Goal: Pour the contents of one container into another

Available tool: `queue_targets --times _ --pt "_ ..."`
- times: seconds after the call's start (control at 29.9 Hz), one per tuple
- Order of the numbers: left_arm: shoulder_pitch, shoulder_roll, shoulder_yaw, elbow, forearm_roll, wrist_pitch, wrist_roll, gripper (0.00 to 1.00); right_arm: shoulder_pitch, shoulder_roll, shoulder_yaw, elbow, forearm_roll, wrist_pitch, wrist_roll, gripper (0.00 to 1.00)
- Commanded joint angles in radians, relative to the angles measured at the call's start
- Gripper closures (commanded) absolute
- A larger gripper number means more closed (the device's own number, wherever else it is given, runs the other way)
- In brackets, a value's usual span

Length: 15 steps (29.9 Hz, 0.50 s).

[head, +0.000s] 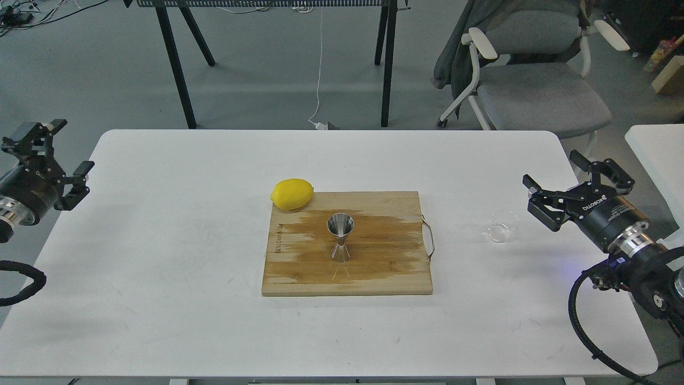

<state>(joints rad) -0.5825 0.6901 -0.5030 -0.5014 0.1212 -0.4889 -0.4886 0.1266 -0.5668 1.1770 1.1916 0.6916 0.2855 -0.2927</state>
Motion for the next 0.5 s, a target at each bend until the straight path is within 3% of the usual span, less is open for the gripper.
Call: queue_targets --times 0.0,0.1,0.27,0.47 --pt "0.019 -0.012 0.000 0.004 -0.148 0.000 0.000 0.01 -0.079 0.021 0.020 0.042 0.019 -0.049 0.047 0.00" --pt "0.056 -0.041 0.001 0.004 -0.212 0.000 0.000 0.01 -0.104 0.060 0.021 0.036 0.020 -0.077 0.107 0.00" --pt "0.070 -0.066 0.001 0.006 -0.215 0.000 0.000 0.01 -0.102 0.120 0.036 0.034 0.023 -0.221 0.174 0.00" --pt "0.078 -0.069 0.001 0.006 -0.216 0.000 0.000 0.01 -0.079 0.189 0.046 0.026 0.017 -0.360 0.191 0.00"
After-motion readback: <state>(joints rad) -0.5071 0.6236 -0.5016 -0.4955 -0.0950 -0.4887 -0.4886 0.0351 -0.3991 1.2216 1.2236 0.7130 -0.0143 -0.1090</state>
